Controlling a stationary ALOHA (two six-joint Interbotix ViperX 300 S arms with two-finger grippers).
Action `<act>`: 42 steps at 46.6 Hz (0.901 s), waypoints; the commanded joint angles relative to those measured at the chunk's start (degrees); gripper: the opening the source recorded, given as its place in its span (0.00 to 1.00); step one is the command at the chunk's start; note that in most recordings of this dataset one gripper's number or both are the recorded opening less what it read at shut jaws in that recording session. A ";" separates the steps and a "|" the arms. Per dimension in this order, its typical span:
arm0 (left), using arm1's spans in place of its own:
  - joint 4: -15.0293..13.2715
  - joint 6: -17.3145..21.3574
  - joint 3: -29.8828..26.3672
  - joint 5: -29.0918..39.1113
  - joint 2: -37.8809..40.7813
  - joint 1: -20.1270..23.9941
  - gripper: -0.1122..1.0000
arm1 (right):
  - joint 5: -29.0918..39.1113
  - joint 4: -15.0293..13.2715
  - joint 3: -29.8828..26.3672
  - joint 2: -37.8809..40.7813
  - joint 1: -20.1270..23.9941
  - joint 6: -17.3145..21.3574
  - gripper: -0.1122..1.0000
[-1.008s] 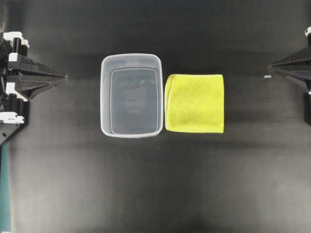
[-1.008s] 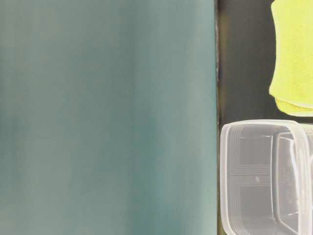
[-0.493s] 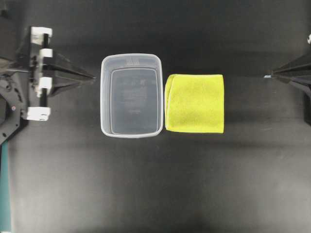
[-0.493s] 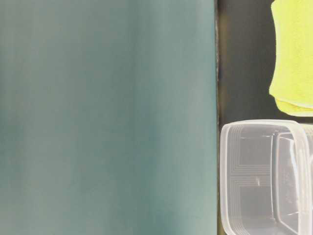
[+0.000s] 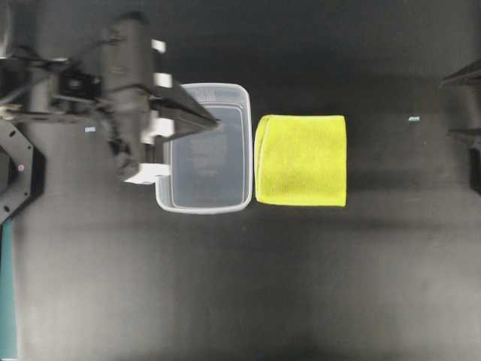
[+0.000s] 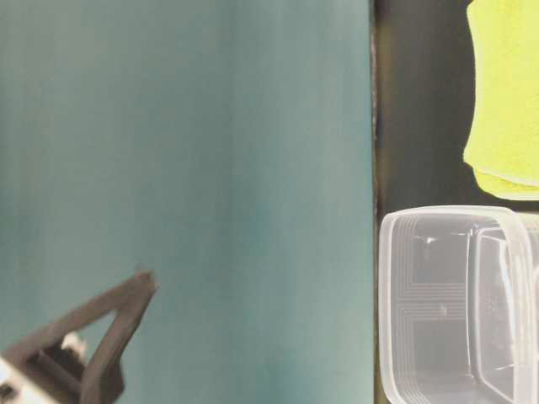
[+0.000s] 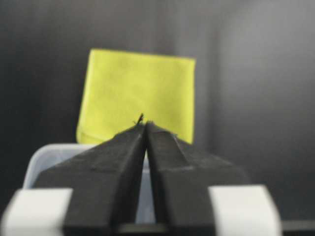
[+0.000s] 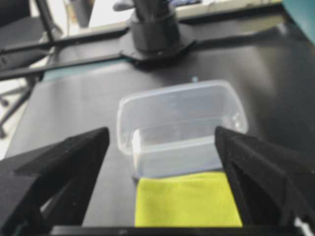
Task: Place the yellow towel into the container with the left arm.
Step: 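Lower the left gripper onto the yellow towel and close on it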
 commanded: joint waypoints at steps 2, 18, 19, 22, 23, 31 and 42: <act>0.18 2.99 -8.09 5.98 6.06 0.18 0.30 | 0.26 0.18 -1.14 -1.14 -0.35 -0.35 0.83; 0.18 7.29 -27.16 20.83 26.10 0.00 0.92 | 0.26 0.18 -0.70 -2.99 -0.62 -0.18 0.81; 0.18 7.38 -28.13 21.45 27.16 0.00 0.92 | 0.26 0.18 -0.70 -2.99 -0.62 -0.18 0.81; 0.18 7.29 -30.76 22.59 30.59 0.00 0.91 | 0.00 0.18 -0.70 -2.99 -0.62 -0.18 0.81; 0.18 7.29 -31.55 22.85 31.64 0.00 0.91 | -0.09 0.09 -0.62 -2.99 -0.62 -0.18 0.81; 0.18 7.29 -36.91 22.76 39.29 0.18 0.91 | -1.58 0.18 -0.79 -3.16 -0.62 0.18 0.81; 0.18 8.00 -41.31 22.85 48.08 0.35 0.91 | -4.04 0.18 -0.79 -3.25 -0.79 0.18 0.81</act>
